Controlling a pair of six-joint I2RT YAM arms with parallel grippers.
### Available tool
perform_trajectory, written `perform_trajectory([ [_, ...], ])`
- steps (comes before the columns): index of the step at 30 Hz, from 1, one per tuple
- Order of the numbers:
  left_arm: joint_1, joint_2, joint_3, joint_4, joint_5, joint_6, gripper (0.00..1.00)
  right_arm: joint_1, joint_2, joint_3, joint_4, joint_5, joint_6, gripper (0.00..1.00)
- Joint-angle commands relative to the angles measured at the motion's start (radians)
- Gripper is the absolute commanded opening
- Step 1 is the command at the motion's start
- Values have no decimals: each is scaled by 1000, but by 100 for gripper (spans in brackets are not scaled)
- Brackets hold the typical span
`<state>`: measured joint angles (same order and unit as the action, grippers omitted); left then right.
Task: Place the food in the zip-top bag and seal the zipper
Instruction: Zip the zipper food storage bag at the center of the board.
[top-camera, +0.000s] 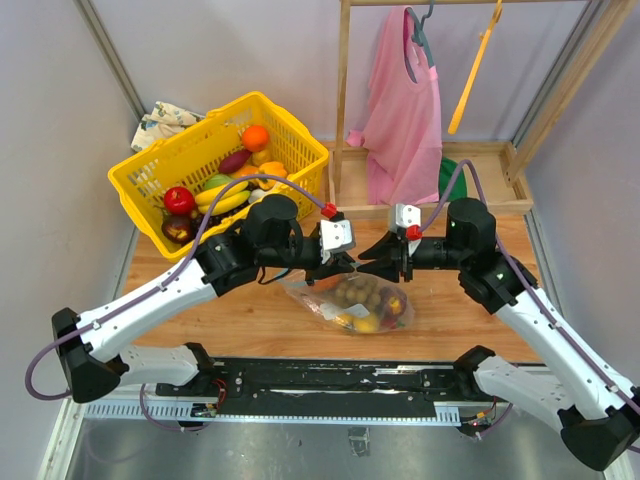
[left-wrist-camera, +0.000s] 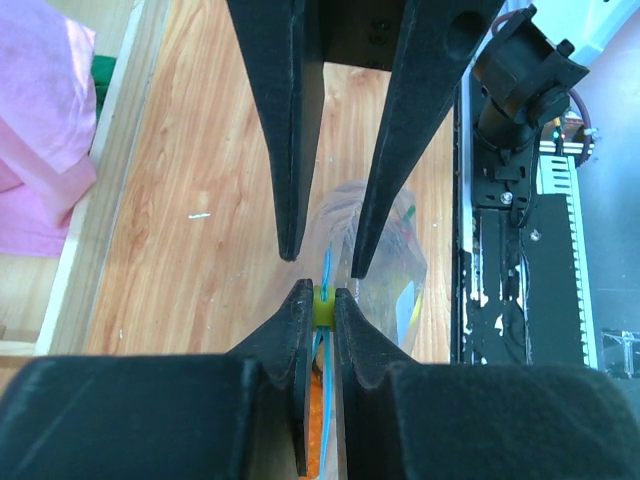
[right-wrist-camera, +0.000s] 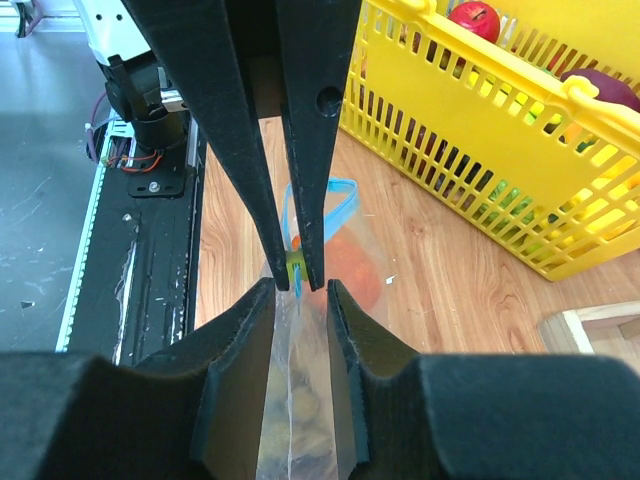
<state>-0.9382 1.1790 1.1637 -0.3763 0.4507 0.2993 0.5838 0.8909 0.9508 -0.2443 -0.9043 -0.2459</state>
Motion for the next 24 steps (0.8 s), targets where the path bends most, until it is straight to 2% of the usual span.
perform_trajectory([
  [1,1,11,40,22,42,26,1,13,8,23,14,-1,4,28],
  [5,1,7,38,29,44,27,1,16,16,21,11,-6,0,22],
  [10,1,8,36,35,36,21,6,18,21,23,8,-29,-12,1],
  [16,1,6,24,44,-14,-7,18,20,1,19,6,-30,-20,1],
  [24,1,10,19,51,-27,-33,20,20,-6,16,10,-27,-19,1],
])
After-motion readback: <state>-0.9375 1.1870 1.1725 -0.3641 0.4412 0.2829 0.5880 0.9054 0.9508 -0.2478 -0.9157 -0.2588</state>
